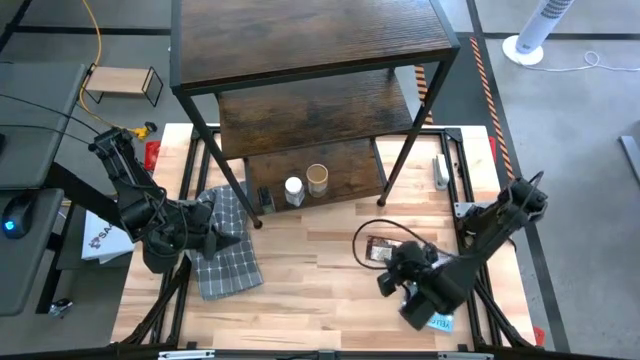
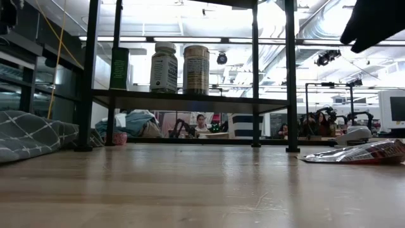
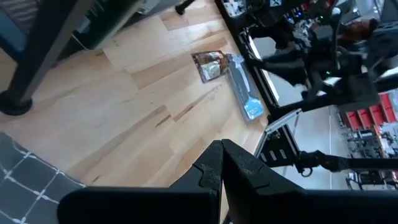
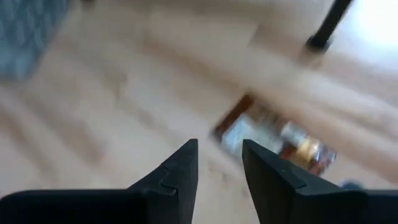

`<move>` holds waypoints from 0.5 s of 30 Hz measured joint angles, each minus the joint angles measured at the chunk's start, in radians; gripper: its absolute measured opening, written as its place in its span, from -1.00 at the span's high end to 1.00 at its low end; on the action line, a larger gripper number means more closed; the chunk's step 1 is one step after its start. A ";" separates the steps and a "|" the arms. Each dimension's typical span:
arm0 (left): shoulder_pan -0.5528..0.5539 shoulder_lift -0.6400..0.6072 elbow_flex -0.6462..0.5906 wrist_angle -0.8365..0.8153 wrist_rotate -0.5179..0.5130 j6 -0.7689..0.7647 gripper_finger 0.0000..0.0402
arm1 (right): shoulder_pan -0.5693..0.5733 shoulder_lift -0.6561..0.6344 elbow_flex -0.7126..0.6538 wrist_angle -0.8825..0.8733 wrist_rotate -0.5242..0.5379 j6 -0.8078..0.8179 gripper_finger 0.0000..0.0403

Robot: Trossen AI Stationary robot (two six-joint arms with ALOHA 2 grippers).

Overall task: Shelf spices
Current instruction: Remove the gold seasoning bottle from the shelf

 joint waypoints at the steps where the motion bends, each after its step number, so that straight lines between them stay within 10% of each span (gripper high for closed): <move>1: 0.000 0.000 0.000 -0.008 -0.003 -0.008 0.97 | -0.027 -0.017 0.000 0.037 -0.085 -0.085 0.38; 7: 0.001 0.006 0.000 -0.025 -0.012 -0.023 0.97 | -0.202 -0.059 -0.023 0.283 -0.528 -0.485 0.36; 15: 0.000 0.045 0.000 0.025 0.147 0.077 0.97 | -0.401 -0.078 -0.024 0.493 -0.427 -0.610 0.36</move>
